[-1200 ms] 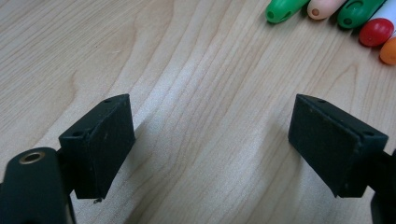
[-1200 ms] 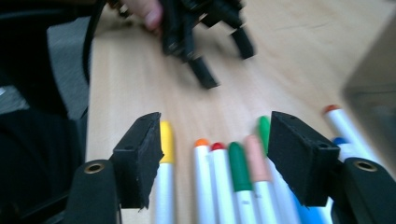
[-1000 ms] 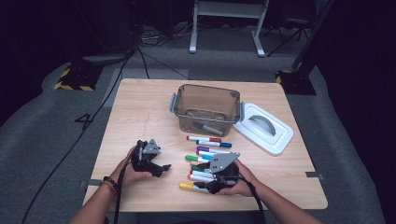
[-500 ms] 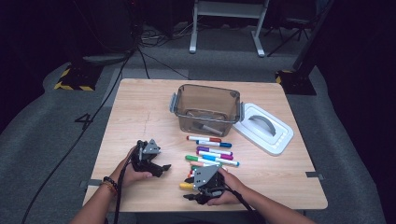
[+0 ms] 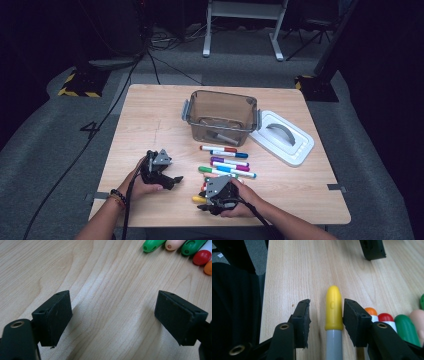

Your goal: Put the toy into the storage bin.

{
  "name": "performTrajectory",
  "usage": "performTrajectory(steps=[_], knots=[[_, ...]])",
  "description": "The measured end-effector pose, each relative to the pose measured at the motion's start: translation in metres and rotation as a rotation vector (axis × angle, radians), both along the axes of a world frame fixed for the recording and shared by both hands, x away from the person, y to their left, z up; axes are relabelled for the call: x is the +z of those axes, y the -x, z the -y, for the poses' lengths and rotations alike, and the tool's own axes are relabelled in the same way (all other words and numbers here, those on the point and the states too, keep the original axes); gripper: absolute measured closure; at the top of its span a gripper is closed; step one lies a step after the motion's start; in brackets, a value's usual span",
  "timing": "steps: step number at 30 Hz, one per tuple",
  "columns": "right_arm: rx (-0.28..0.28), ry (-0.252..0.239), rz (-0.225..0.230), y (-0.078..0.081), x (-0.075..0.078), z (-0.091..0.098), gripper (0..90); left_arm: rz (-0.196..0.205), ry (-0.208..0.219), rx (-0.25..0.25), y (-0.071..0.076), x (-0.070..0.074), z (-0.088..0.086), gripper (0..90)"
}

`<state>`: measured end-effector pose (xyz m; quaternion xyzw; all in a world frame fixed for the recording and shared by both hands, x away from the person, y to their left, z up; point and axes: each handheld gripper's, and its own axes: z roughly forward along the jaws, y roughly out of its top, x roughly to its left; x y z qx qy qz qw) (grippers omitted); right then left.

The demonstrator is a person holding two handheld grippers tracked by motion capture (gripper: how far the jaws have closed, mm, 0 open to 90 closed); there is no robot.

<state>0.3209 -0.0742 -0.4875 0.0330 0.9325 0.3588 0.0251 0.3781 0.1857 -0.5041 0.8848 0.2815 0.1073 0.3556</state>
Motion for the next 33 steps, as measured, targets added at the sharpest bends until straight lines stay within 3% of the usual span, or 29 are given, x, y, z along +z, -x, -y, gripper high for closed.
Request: performTrajectory(steps=[4,8,19,22,33], knots=[[-0.001,0.002,-0.020,-0.002,-0.004,-0.001,61.9,-0.004,0.003,0.002,0.000,0.000,0.000,14.8],[-0.007,0.002,-0.019,-0.002,-0.003,-0.001,74.1,-0.002,0.001,0.001,0.000,0.000,0.000,14.8],[0.021,0.005,-0.003,0.001,0.000,0.000,75.1,0.000,0.000,0.000,0.000,0.000,0.000,14.8],[0.038,-0.012,-0.006,0.002,0.006,0.003,75.1,-0.001,0.003,0.002,0.000,0.000,0.000,14.7],[-0.011,-0.109,0.039,-0.009,0.041,0.024,75.1,-0.001,0.004,0.002,0.000,0.000,0.000,14.8]])
